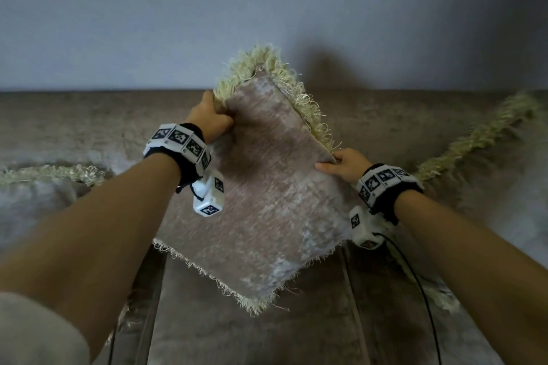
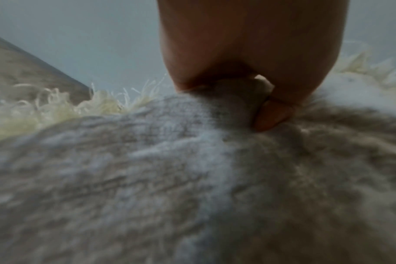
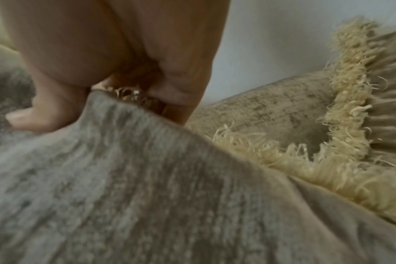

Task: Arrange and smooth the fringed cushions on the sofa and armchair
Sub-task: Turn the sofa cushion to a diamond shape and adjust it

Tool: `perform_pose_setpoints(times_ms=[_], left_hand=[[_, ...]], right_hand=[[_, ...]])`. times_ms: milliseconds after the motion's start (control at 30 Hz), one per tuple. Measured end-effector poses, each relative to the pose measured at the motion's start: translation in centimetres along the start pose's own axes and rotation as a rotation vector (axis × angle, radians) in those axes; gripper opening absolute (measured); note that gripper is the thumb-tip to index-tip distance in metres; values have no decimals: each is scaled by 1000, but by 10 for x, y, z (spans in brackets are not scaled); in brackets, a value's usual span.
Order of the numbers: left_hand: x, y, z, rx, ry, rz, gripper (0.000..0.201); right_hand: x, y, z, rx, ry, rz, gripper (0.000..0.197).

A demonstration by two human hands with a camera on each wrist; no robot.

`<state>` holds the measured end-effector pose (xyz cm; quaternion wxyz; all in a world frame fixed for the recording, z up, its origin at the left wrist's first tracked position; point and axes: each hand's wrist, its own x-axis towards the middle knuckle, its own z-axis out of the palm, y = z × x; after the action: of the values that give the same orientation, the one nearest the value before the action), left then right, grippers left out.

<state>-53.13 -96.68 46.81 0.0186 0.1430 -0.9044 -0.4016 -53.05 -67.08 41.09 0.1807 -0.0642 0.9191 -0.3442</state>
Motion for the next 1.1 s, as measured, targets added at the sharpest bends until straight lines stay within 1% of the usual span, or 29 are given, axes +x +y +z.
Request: perform_pose_setpoints(times_ms=[33, 100, 167, 200, 233, 300, 333, 367, 400, 433, 467, 500, 533, 567, 600, 633, 667, 700, 733, 800, 833, 900, 1000, 1100], left_hand=[[2, -5, 7, 9, -16, -7, 57], [3, -21, 21, 37, -91, -37, 51], [0, -40, 35, 91, -152, -62, 52], [0, -50, 42, 94, -147, -55, 54], [1, -59, 48, 90, -104, -29, 56], [0, -71, 52, 60, 78, 12, 63], [1, -76, 51, -1, 181, 2, 67], [1, -81, 49, -76, 247, -24, 72], [3, -87, 48, -148, 247, -65, 76], [4, -93, 47, -190, 195, -111, 77], [3, -100, 46, -195, 116, -155, 75], [1, -105, 47, -162, 32, -181, 73], [0, -112, 48, -103, -35, -185, 71], [-2, -117, 50, -32, -85, -162, 66], [-2, -121, 52, 41, -119, -126, 59], [-2, -123, 54, 103, -144, -94, 52], [0, -123, 56, 148, -162, -83, 48], [1, -121, 57, 173, -167, -89, 45], [3, -119, 58, 177, -153, -100, 43], [6, -108, 58, 145, -78, -89, 42], [8, -101, 56, 129, -40, -72, 44], [13, -88, 51, 120, 4, -31, 48], [19, -73, 41, 149, -10, 36, 54], [17, -75, 43, 194, -49, 18, 48]], right_hand=[[2, 6, 3, -32, -15, 25, 48], [2, 18, 12, -163, -102, 96, 43], [0, 32, 25, -243, -172, 138, 39], [0, 39, 30, -250, -174, 140, 39], [1, 44, 33, -239, -148, 156, 39], [7, 51, 32, -231, -71, 196, 31], [10, 52, 29, -255, -40, 218, 29], [14, 54, 24, -292, 1, 229, 30], [18, 56, 22, -287, 45, 219, 34], [19, 57, 20, -229, 80, 187, 41], [20, 58, 21, -141, 83, 146, 51], [18, 57, 23, -39, 43, 116, 62], [17, 54, 26, 39, -45, 119, 75], [18, 53, 30, 70, -128, 120, 88], [21, 54, 36, 47, -184, 105, 95], [24, 55, 41, 7, -220, 83, 86], [26, 53, 45, -42, -223, 75, 63], [30, 53, 46, -91, -188, 64, 44], [31, 51, 45, -134, -146, 69, 44], [30, 43, 37, -205, -57, 48, 56], [30, 40, 31, -211, -10, 13, 57], [33, 38, 17, -191, 40, -1, 56], [34, 34, 4, -167, 32, -10, 55], [38, 39, 11, -125, 5, 3, 54]])
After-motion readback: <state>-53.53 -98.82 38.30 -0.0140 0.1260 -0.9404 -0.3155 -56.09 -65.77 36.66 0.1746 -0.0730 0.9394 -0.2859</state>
